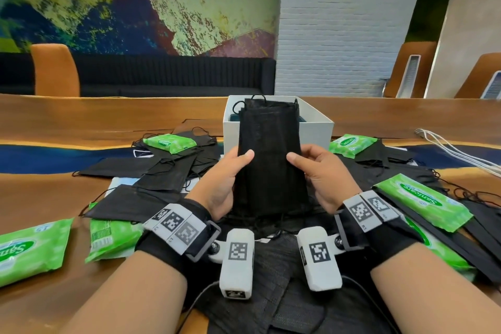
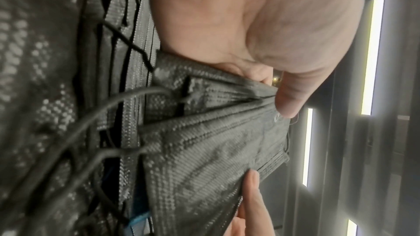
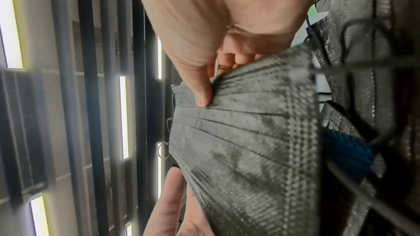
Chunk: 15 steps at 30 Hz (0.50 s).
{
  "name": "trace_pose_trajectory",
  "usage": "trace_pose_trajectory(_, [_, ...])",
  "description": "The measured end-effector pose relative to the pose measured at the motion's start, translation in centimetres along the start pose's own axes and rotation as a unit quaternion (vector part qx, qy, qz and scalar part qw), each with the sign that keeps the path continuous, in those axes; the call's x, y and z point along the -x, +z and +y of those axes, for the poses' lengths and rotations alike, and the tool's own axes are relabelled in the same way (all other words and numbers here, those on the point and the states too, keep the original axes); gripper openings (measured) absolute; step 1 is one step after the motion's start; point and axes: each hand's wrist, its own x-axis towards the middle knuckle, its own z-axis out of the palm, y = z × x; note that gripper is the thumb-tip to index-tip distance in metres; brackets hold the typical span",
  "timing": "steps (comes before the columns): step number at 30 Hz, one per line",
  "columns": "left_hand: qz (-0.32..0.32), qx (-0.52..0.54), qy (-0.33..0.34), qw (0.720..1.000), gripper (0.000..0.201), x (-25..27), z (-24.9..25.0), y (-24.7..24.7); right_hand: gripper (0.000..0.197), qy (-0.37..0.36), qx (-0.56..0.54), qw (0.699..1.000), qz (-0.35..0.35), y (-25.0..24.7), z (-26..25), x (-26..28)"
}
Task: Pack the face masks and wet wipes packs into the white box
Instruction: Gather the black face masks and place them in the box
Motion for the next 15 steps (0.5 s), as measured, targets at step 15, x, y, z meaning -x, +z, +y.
trace_pose_trajectory(15, [0.051, 0.017, 0.037, 0.998, 0.055, -0.58, -0.48, -0.39, 0.018, 0.033, -0.087, 0.995, 0.029, 0.26, 0.09, 0.04])
